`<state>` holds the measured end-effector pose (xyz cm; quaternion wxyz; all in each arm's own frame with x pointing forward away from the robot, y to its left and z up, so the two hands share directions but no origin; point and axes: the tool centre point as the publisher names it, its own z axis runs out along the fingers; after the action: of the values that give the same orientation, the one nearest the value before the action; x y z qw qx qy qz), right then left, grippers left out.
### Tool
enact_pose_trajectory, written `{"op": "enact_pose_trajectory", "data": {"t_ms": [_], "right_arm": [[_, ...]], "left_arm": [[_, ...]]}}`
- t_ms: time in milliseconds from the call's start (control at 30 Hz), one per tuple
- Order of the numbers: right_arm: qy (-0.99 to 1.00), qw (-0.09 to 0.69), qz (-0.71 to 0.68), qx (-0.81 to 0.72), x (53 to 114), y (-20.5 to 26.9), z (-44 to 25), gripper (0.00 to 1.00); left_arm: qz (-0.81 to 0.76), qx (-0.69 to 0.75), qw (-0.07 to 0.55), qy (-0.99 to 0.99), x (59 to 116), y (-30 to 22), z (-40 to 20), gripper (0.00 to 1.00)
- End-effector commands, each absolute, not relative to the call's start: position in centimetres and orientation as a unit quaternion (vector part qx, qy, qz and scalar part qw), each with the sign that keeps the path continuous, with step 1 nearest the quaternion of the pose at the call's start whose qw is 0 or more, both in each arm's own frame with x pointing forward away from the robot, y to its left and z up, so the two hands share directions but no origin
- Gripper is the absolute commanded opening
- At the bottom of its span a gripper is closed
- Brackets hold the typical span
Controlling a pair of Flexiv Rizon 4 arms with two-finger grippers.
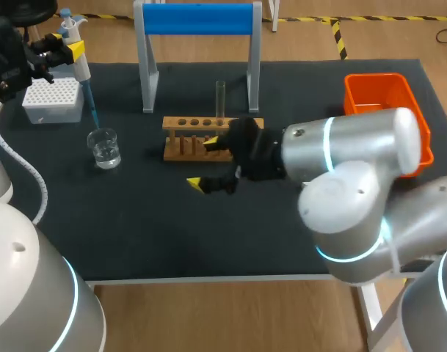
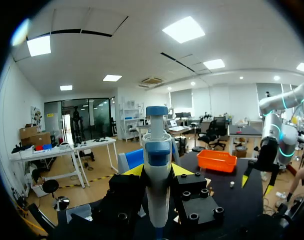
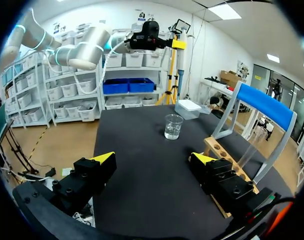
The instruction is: Invert the test tube, pick up the pipette, mount the tip to pipette, aspirate from beaker and dispense into the tube, eject the tip, return the pipette, and cap with the stopper.
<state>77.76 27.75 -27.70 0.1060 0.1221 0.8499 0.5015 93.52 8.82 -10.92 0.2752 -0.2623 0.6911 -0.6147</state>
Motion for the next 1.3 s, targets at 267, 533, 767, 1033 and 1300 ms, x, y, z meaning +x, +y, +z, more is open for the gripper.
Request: {"op": "enact_pose_trajectory", "data": {"t_ms": [267,533,767,1033,1300], "right_arm": [[0.858,0.138,0.475,0.140,79.4,32.8,-29.8,1.00],[0.855,0.146,0.473,0.153,79.8,33.3,-29.9,1.00],[0.851,0.152,0.476,0.162,79.9,33.1,-29.6,1.00],[0.851,0.152,0.476,0.162,79.9,33.1,-29.6,1.00],[0.851,0.152,0.476,0.162,79.9,33.1,-29.6,1.00]], "left_arm": [[-0.615,-0.263,0.277,0.690,93.6,8.7,-11.0,0.00],[-0.615,-0.263,0.277,0.690,93.6,8.7,-11.0,0.00],[-0.615,-0.263,0.277,0.690,93.6,8.7,-11.0,0.00],[-0.615,-0.263,0.277,0.690,93.6,8.7,-11.0,0.00],[-0.615,-0.263,0.277,0.690,93.6,8.7,-11.0,0.00]]}}
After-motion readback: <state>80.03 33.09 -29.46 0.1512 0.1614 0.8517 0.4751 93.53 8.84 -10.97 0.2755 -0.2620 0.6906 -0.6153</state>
